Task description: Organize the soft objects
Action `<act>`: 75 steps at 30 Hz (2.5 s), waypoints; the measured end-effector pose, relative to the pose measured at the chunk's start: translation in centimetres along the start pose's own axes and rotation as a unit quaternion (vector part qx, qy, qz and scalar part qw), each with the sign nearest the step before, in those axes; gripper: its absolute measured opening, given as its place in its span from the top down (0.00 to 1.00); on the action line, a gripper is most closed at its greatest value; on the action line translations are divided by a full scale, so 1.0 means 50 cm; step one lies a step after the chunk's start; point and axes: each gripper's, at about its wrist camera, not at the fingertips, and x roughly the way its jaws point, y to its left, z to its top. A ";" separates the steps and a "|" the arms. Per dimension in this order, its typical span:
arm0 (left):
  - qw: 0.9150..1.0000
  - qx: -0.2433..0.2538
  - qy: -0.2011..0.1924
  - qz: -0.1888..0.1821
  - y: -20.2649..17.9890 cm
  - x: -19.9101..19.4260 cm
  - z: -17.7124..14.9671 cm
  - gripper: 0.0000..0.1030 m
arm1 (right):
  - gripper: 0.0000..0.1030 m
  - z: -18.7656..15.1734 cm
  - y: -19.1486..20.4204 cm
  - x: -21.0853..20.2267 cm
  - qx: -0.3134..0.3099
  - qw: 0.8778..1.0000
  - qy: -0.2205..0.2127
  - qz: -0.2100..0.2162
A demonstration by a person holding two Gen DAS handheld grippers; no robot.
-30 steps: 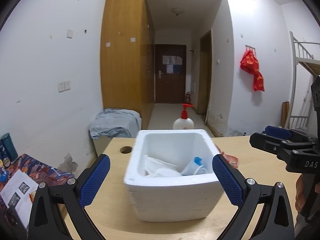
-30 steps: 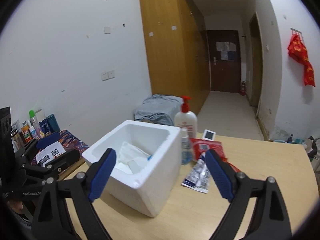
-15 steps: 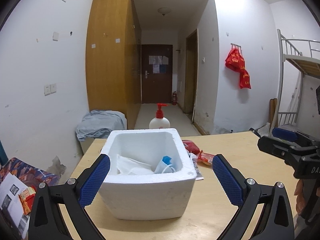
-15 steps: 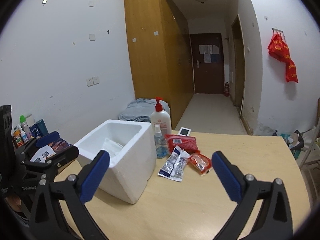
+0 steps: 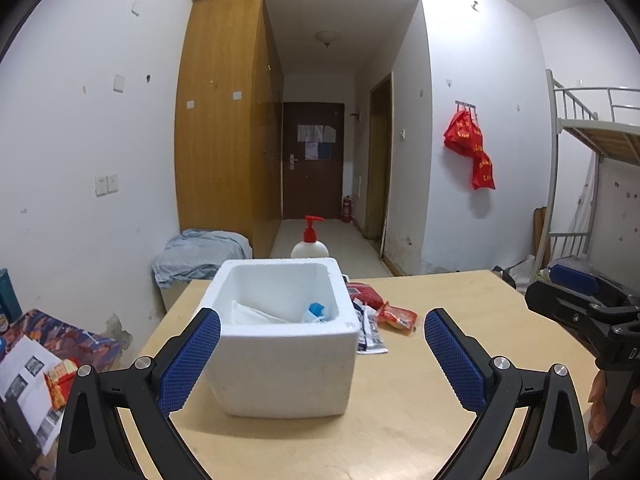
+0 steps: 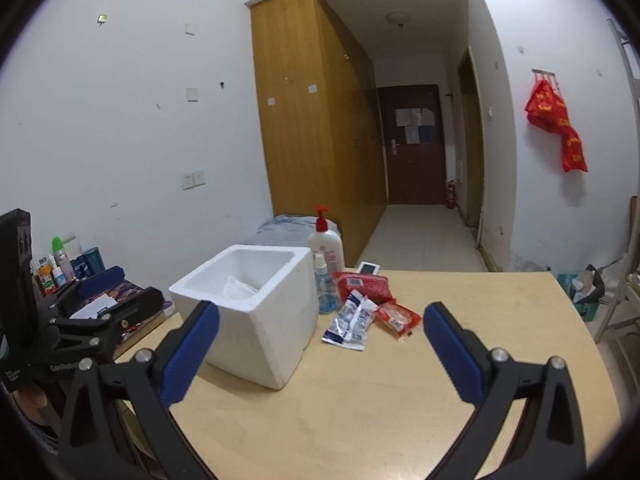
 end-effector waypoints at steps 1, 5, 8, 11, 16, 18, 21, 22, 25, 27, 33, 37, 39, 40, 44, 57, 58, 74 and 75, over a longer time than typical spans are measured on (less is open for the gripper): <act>1.000 0.001 0.000 0.000 -0.001 -0.005 -0.002 0.01 | 0.00 -0.005 0.001 -0.007 0.001 1.000 -0.001 0.002; 1.000 0.002 -0.011 0.000 -0.009 -0.030 -0.016 0.01 | 0.00 -0.024 0.014 -0.032 -0.004 1.000 -0.008 0.001; 1.000 -0.003 -0.018 -0.004 -0.009 -0.043 -0.027 0.01 | 0.00 -0.041 0.019 -0.047 -0.006 1.000 -0.010 0.000; 1.000 -0.008 -0.025 -0.008 -0.010 -0.056 -0.043 0.01 | 0.00 -0.060 0.022 -0.057 -0.008 1.000 -0.014 0.002; 0.999 -0.009 -0.026 -0.016 -0.020 -0.071 -0.075 0.01 | 0.00 -0.095 0.031 -0.066 -0.011 1.000 -0.015 0.012; 0.999 -0.012 -0.026 -0.023 -0.024 -0.075 -0.089 0.01 | 0.00 -0.108 0.035 -0.067 -0.015 1.000 -0.014 0.014; 0.999 -0.010 -0.025 -0.023 -0.030 -0.079 -0.111 0.01 | 0.00 -0.127 0.039 -0.071 -0.013 1.000 -0.014 0.011; 0.999 -0.009 -0.024 -0.025 -0.031 -0.080 -0.118 0.01 | 0.00 -0.132 0.037 -0.074 -0.010 1.000 -0.016 0.009; 0.999 -0.013 -0.020 -0.028 -0.029 -0.079 -0.134 0.01 | 0.00 -0.146 0.035 -0.081 -0.006 1.000 -0.015 0.010; 0.999 -0.018 -0.022 -0.029 -0.026 -0.079 -0.144 0.01 | 0.00 -0.153 0.036 -0.086 -0.004 1.000 -0.017 0.009; 0.999 -0.021 -0.015 -0.019 -0.019 -0.066 -0.173 0.01 | 0.00 -0.172 0.041 -0.086 0.002 1.000 -0.021 0.004; 1.000 -0.021 -0.012 -0.015 -0.012 -0.061 -0.171 0.01 | 0.00 -0.171 0.048 -0.074 0.000 1.000 -0.012 0.004; 1.000 -0.024 -0.013 -0.013 -0.008 -0.062 -0.169 0.01 | 0.00 -0.170 0.051 -0.072 -0.002 1.000 -0.012 0.004; 1.000 -0.025 -0.014 -0.012 -0.006 -0.062 -0.169 0.01 | 0.00 -0.169 0.052 -0.070 -0.002 1.000 -0.011 0.004; 1.000 -0.024 -0.015 -0.009 -0.004 -0.062 -0.168 0.01 | 0.00 -0.170 0.047 -0.068 0.003 1.000 -0.007 0.003; 1.000 -0.016 -0.019 -0.009 -0.009 -0.064 -0.166 0.01 | 0.00 -0.174 0.038 -0.074 0.009 1.000 -0.008 0.003; 1.000 -0.018 -0.019 -0.008 -0.007 -0.064 -0.165 0.01 | 0.00 -0.174 0.039 -0.075 0.008 1.000 -0.007 0.004; 1.000 -0.018 -0.017 -0.007 -0.005 -0.061 -0.170 0.01 | 0.00 -0.170 0.043 -0.076 0.003 1.000 -0.003 0.020; 1.000 -0.017 -0.016 -0.007 -0.006 -0.060 -0.169 0.01 | 0.00 -0.169 0.044 -0.075 0.003 1.000 -0.003 0.021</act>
